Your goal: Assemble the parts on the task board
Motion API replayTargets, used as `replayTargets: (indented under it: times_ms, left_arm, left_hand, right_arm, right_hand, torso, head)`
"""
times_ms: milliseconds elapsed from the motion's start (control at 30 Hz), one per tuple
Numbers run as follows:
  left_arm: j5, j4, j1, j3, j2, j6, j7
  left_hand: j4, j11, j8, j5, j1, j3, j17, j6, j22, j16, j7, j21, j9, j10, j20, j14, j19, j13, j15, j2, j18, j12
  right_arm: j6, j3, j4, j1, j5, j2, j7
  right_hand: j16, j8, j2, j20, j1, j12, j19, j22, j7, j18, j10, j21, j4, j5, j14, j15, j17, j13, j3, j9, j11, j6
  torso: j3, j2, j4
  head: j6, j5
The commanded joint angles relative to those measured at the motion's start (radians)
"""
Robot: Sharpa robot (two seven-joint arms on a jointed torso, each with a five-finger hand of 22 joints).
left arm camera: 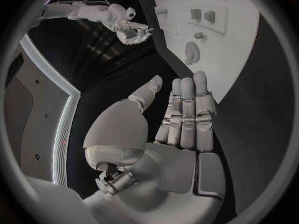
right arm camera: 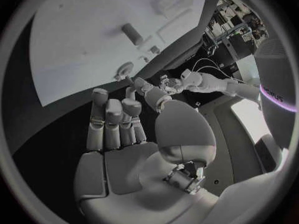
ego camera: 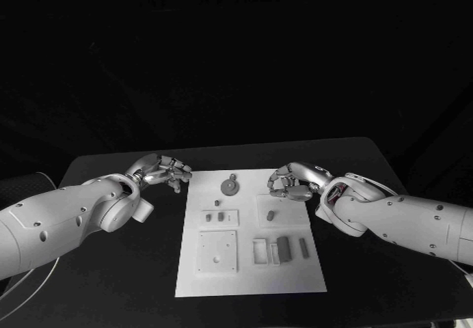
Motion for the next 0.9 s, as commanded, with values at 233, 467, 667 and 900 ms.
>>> replayTargets:
  times_ms: [233, 467, 667, 900]
  left_arm:
    - [0.011, -0.009, 0.001, 0.001, 0.008, 0.013, 0.005]
    - [0.012, -0.01, 0.001, 0.001, 0.01, 0.012, 0.005]
    - [0.012, -0.009, 0.001, 0.001, 0.009, 0.011, 0.004]
    - [0.012, -0.008, 0.001, 0.001, 0.011, 0.012, 0.004]
  left_hand:
    - [0.0, 0.003, 0.002, -0.004, -0.009, -0.005, 0.002, -0.004, 0.001, -0.006, 0.005, -0.004, -0.001, 0.002, -0.003, 0.001, 0.005, 0.002, 0.008, -0.001, 0.014, -0.005]
    - [0.0, 0.003, 0.002, -0.004, -0.009, -0.005, 0.003, -0.004, 0.001, -0.007, 0.005, -0.004, -0.002, 0.002, -0.003, 0.001, 0.005, 0.002, 0.008, 0.0, 0.014, -0.005]
    - [0.0, 0.003, 0.002, -0.003, -0.009, -0.006, 0.003, -0.004, 0.001, -0.007, 0.005, -0.005, -0.002, 0.003, -0.003, 0.001, 0.005, 0.002, 0.008, 0.001, 0.014, -0.005]
    - [0.0, 0.003, 0.003, -0.003, -0.008, -0.006, 0.004, -0.004, 0.002, -0.008, 0.005, -0.005, -0.002, 0.003, -0.003, 0.001, 0.005, 0.002, 0.008, 0.001, 0.014, -0.006]
  right_arm:
    - [0.073, -0.001, 0.087, 0.006, 0.113, 0.046, 0.009]
    - [0.092, -0.003, 0.102, 0.004, 0.141, 0.096, 0.016]
    - [0.097, -0.008, 0.079, -0.015, 0.102, 0.132, 0.024]
    - [0.098, -0.018, 0.047, -0.036, 0.042, 0.168, 0.028]
  right_hand:
    - [0.0, 0.004, 0.006, -0.002, -0.014, -0.007, 0.008, 0.01, 0.024, 0.007, 0.002, 0.0, 0.002, -0.001, 0.002, -0.006, -0.001, -0.001, -0.001, 0.001, -0.007, 0.028]
    - [-0.001, 0.002, 0.011, -0.002, -0.018, -0.007, 0.008, 0.01, 0.024, 0.007, 0.001, -0.001, 0.002, 0.0, 0.001, -0.006, -0.001, 0.0, -0.001, 0.001, -0.006, 0.026]
    - [-0.001, 0.0, 0.012, -0.002, -0.021, -0.008, 0.007, 0.01, 0.025, 0.007, 0.0, -0.002, 0.0, 0.0, 0.0, -0.006, -0.001, 0.001, -0.001, 0.001, -0.005, 0.021]
    - [-0.001, -0.002, 0.011, -0.002, -0.021, -0.008, 0.006, 0.01, 0.026, 0.007, -0.001, -0.002, -0.001, 0.001, -0.001, -0.006, -0.001, 0.001, -0.001, 0.0, -0.005, 0.02]
  torso:
    - [-0.0006, 0.0, 0.0017]
    - [-0.0016, 0.001, 0.0027]
    - [-0.0025, 0.001, 0.0024]
    - [-0.0012, 0.001, 0.0034]
  head:
    - [0.005, 0.021]
    - [0.004, 0.053]
    - [-0.001, 0.086]
    - [-0.013, 0.12]
